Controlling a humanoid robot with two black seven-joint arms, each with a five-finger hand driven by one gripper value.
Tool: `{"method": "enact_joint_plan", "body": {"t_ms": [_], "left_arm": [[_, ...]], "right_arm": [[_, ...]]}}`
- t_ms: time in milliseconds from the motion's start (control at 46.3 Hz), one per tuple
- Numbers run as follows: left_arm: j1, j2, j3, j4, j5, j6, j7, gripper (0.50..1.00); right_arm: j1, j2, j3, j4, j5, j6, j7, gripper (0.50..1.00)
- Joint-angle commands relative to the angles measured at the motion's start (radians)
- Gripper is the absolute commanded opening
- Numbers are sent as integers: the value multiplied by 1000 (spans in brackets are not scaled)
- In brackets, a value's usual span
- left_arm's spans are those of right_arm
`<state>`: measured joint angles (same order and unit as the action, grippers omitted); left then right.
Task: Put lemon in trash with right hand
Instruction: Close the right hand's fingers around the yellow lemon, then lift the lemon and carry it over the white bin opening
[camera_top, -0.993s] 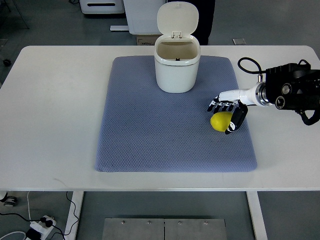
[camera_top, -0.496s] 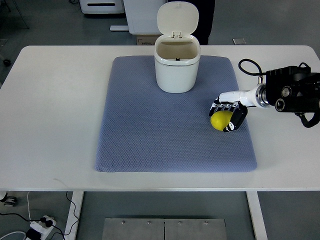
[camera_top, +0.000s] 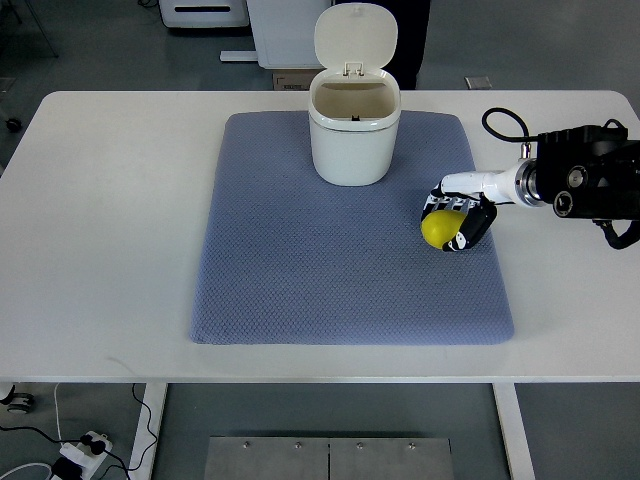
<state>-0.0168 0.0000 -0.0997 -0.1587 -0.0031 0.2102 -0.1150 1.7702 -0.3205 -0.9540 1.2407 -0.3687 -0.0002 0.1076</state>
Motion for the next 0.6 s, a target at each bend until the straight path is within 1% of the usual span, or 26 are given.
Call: {"method": "enact_joint_plan", "body": {"t_ms": [0, 108, 259, 583], "left_arm": [[0, 0, 0, -1, 0, 0, 0, 1000], [0, 0, 0, 1, 0, 0, 0, 1000], [0, 0, 0, -1, 0, 0, 0, 1000], [0, 0, 0, 1, 0, 0, 0, 1000]], "right_arm": [[20, -9, 0, -10, 5, 0, 0, 500], [67, -51, 0, -21, 7, 0, 0, 500], [121, -77, 26, -40, 8, 3, 0, 500], [178, -74, 63, -124, 82, 3, -11, 500]]}}
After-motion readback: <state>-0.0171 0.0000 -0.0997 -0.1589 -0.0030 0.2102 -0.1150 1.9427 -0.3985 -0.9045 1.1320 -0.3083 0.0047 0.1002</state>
